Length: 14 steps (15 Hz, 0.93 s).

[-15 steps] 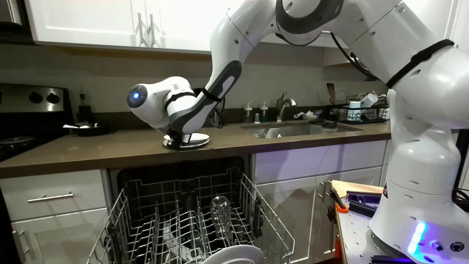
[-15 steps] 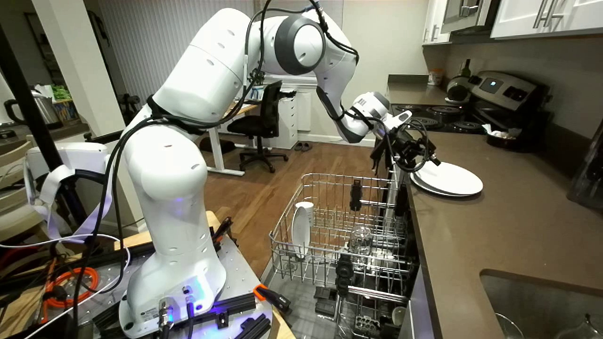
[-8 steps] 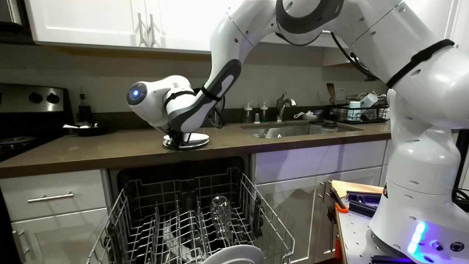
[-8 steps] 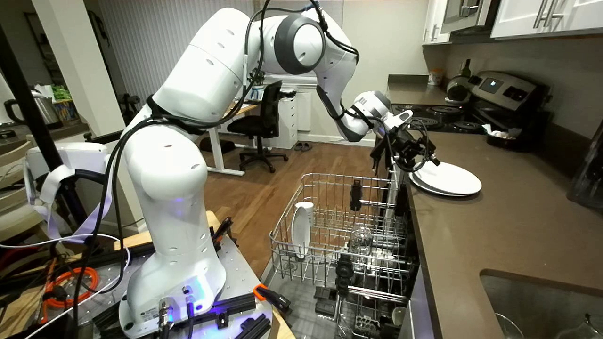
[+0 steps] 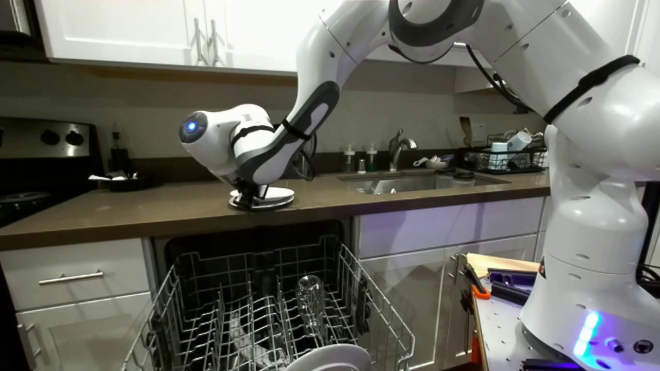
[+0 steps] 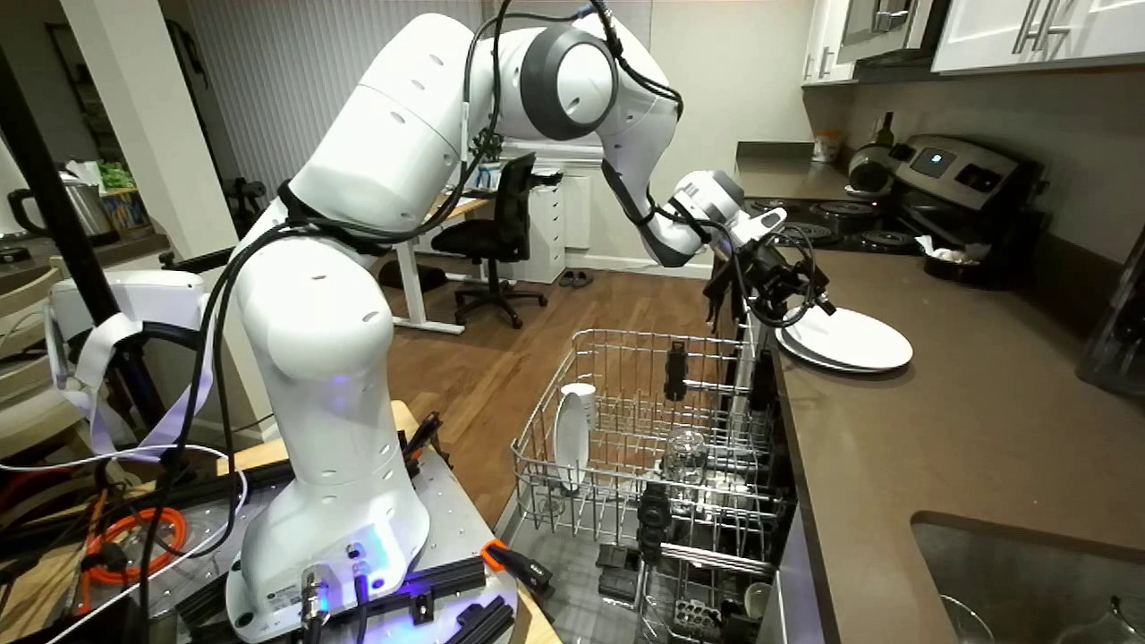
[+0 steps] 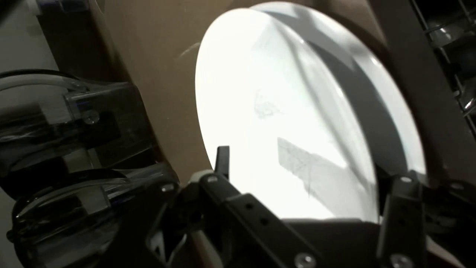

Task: Remove the plate from the dishwasher and put it on the counter

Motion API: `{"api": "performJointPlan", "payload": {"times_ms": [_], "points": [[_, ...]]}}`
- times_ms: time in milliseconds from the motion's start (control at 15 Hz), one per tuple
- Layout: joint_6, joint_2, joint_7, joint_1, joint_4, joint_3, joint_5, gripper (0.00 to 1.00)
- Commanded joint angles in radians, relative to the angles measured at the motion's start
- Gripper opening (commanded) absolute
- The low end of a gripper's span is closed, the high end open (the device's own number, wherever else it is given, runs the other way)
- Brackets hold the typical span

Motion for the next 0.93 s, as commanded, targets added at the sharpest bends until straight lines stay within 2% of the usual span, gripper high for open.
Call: {"api": "performJointPlan", "payload": {"times_ms": [0, 333, 867], "points": [[0.042, -0.024, -0.07, -0.016, -0.012, 0.009, 0.068, 0.81], [0.075, -0.043, -0.117, -0.013, -0.018, -0.002, 0.137, 0.86], [0.067, -0.047, -0.12, -0.006, -0.014, -0.024, 0.162, 0.89]]}}
